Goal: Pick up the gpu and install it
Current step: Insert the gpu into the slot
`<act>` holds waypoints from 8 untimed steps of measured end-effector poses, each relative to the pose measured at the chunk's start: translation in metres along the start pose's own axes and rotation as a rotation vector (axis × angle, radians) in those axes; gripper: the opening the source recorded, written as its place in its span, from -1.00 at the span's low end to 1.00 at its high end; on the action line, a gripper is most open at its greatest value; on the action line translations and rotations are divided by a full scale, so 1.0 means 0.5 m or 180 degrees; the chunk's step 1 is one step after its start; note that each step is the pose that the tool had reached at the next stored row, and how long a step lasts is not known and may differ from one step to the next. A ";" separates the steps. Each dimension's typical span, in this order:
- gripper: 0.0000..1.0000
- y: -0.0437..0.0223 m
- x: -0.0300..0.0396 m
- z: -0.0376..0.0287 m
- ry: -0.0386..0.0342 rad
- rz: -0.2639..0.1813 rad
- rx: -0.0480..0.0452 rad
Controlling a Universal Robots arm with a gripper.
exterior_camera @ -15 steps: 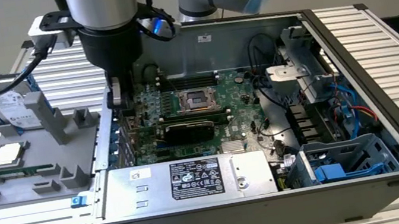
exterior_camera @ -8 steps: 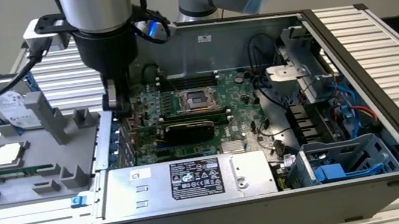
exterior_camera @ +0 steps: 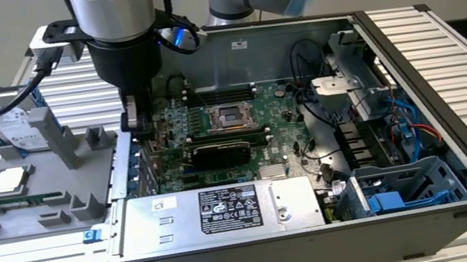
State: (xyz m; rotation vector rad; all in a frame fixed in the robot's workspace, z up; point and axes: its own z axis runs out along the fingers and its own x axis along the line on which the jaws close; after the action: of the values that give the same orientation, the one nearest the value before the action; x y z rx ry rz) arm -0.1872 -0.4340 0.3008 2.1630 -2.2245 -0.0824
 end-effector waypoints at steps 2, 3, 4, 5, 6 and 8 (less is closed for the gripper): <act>-1.00 -0.001 0.000 0.000 -0.0004 0.0000 0.0003; -1.00 -0.002 0.000 -0.002 -0.0006 0.0000 0.0004; -1.00 -0.003 -0.001 -0.003 -0.0011 -0.0001 0.0009; -1.00 -0.005 -0.001 -0.005 -0.0011 -0.0002 0.0009; -1.00 -0.007 -0.001 -0.008 -0.0008 -0.0001 0.0006; -1.00 -0.012 -0.001 -0.013 -0.0007 -0.0001 0.0004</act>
State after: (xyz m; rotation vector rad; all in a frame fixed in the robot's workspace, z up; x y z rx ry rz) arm -0.1810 -0.4338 0.3067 2.1647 -2.2261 -0.0835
